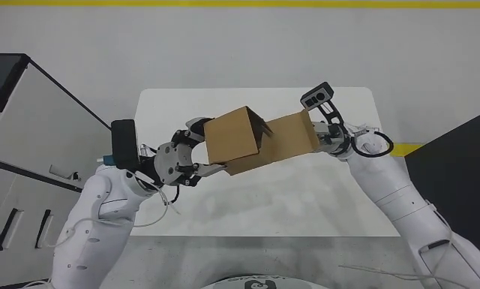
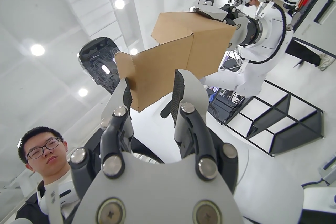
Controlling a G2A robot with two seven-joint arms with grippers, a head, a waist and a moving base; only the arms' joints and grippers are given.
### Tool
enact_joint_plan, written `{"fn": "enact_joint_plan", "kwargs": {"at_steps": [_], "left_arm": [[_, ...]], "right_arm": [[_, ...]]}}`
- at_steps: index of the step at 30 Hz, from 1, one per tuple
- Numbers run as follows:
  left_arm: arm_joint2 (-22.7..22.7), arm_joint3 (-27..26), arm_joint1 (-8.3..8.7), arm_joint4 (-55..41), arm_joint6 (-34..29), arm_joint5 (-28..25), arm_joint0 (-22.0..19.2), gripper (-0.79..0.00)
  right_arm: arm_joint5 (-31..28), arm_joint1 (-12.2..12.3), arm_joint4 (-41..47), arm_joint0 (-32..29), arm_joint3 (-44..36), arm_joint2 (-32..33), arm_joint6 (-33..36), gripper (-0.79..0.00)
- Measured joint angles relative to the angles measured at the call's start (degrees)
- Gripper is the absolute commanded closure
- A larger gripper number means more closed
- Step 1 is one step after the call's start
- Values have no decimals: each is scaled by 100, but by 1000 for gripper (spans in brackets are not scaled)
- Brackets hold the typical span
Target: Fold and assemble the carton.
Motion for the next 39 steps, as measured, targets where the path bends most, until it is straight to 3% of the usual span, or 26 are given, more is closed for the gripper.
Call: {"fn": "enact_joint_plan", "kwargs": {"at_steps": [14, 39], "left_arm": [[-153, -174, 12, 1276, 114, 42, 119, 0], [-138, -352, 76, 2498, 177, 176, 285, 0]], "right_arm": [[36, 167, -681, 99, 204, 78, 0, -289], [51, 297, -1314, 305, 255, -215, 0, -219]]}}
